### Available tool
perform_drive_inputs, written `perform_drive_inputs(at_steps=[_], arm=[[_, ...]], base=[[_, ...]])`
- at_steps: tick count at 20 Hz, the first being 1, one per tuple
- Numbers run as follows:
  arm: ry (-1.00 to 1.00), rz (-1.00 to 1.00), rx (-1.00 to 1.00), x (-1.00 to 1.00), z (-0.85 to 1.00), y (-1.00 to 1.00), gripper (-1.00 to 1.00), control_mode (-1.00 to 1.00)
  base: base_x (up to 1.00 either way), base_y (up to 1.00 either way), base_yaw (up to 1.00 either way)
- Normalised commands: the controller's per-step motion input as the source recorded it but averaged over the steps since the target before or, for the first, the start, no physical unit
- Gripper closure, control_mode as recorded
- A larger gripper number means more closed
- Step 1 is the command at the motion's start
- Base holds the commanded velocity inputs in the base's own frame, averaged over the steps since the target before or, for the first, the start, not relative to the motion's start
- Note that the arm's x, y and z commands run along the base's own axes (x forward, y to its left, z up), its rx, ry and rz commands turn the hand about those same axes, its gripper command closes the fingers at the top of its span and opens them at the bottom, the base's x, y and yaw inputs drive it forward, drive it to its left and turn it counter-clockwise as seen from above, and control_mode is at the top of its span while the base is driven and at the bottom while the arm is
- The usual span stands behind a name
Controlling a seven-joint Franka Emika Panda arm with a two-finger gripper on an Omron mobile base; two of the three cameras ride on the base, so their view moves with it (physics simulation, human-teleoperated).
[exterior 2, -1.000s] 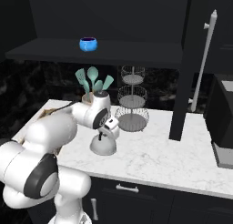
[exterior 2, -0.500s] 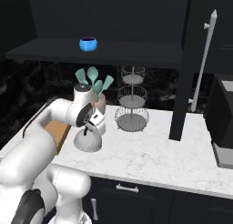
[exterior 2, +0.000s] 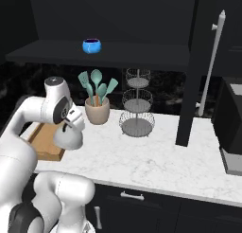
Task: Pick the kettle from the counter and place it on the tray. Then pick the mug from the cabinet and place it on the tray. Then close the cabinet doors.
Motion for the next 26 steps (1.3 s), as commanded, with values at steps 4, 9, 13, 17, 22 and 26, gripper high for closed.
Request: perform_drive_inputs(at_steps=[4, 9, 13, 17, 22, 26], arm=[[-0.02, 0.0, 0.03, 0.0, 0.27, 0.73, 1.0, -1.0], [-0.01, 0.0, 0.03, 0.02, 0.08, 0.69, 1.0, -1.0], [0.0, 0.0, 0.01, 0.32, 0.0, 0.51, 1.0, -1.0], [-0.01, 0.0, 0.02, 0.55, -0.03, 0.41, 1.0, -1.0], [-0.03, -0.04, 0.0, 0.59, -0.18, 0.31, 1.0, -1.0], [0.0, -0.05, -0.06, 0.58, -0.32, 0.37, 1.0, -1.0]], base=[[0.0, 0.0, 0.0], [0.0, 0.0, 0.0], [0.0, 0.0, 0.0], [0.0, 0.0, 0.0], [0.0, 0.0, 0.0], [0.0, 0.0, 0.0]])
